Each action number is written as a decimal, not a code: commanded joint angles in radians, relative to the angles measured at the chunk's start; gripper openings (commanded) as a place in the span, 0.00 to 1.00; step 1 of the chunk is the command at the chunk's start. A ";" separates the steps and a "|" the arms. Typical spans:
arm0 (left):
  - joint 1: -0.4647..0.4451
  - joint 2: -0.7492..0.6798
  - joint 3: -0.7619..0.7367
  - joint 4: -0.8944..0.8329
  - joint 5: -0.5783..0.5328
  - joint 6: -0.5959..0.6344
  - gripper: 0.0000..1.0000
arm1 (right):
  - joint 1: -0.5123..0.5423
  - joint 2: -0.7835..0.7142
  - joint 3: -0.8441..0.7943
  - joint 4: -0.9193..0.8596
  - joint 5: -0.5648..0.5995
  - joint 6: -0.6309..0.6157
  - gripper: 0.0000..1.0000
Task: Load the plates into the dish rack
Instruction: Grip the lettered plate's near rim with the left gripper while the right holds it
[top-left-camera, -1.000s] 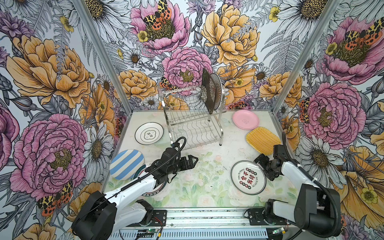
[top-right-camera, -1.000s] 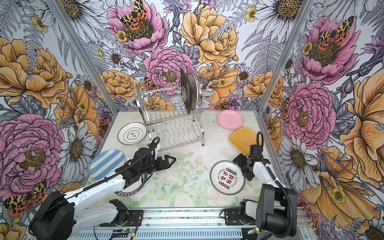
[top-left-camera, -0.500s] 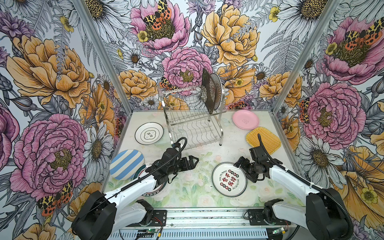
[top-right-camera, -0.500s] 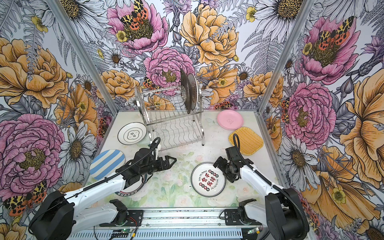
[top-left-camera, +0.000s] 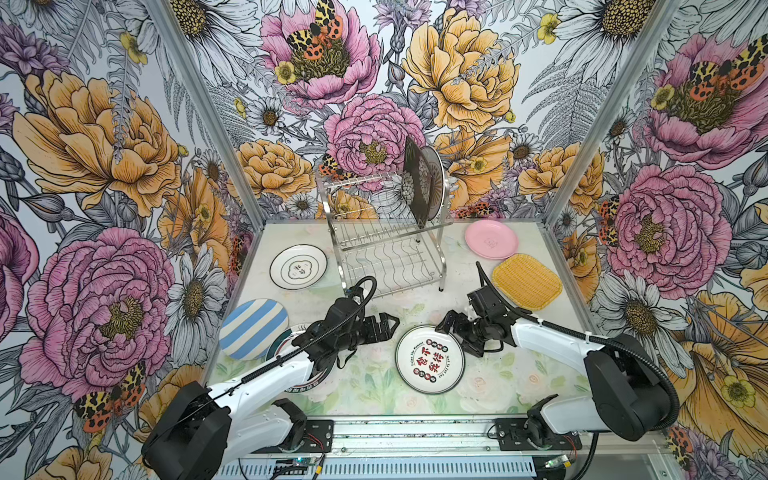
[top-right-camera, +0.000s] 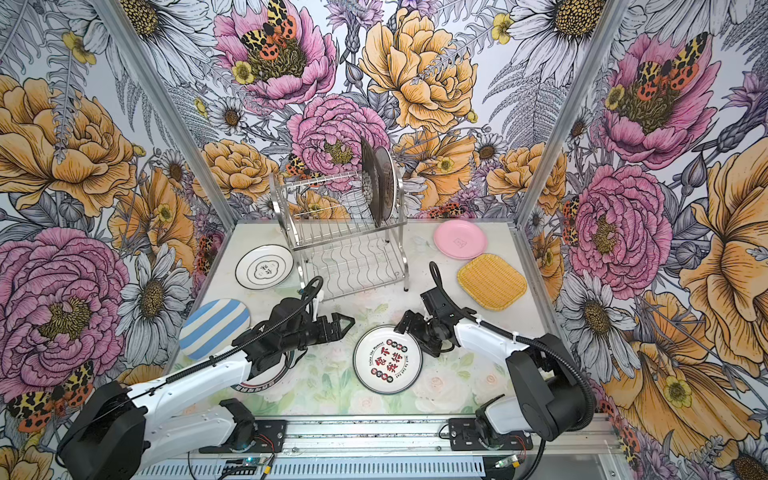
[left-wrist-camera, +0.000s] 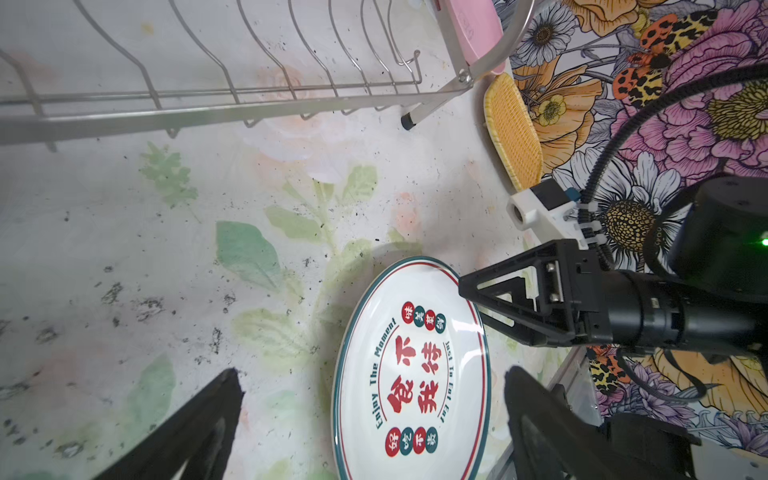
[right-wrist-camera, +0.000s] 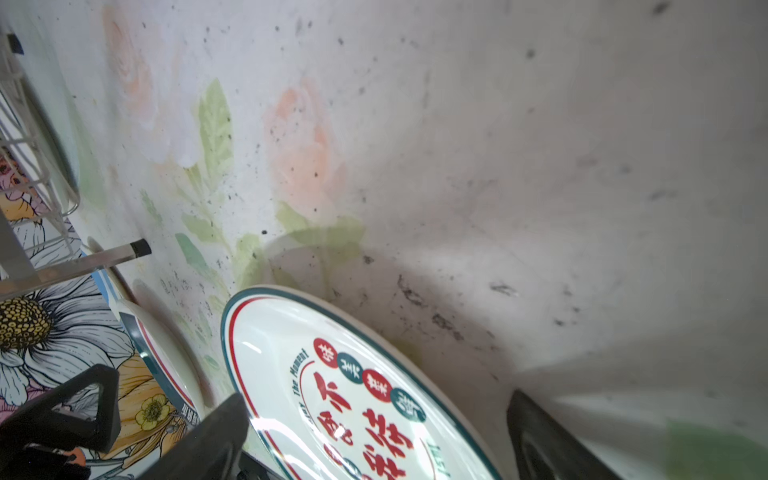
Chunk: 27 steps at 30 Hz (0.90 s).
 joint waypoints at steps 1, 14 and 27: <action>-0.011 -0.025 0.003 -0.008 -0.031 0.001 0.99 | -0.023 -0.009 0.003 0.021 -0.071 -0.094 0.96; -0.020 -0.032 -0.005 -0.021 -0.028 0.009 0.99 | -0.115 -0.100 -0.133 -0.084 -0.167 -0.435 0.69; -0.021 -0.019 -0.049 0.032 0.035 -0.016 0.99 | -0.068 -0.049 -0.133 -0.050 -0.160 -0.511 0.46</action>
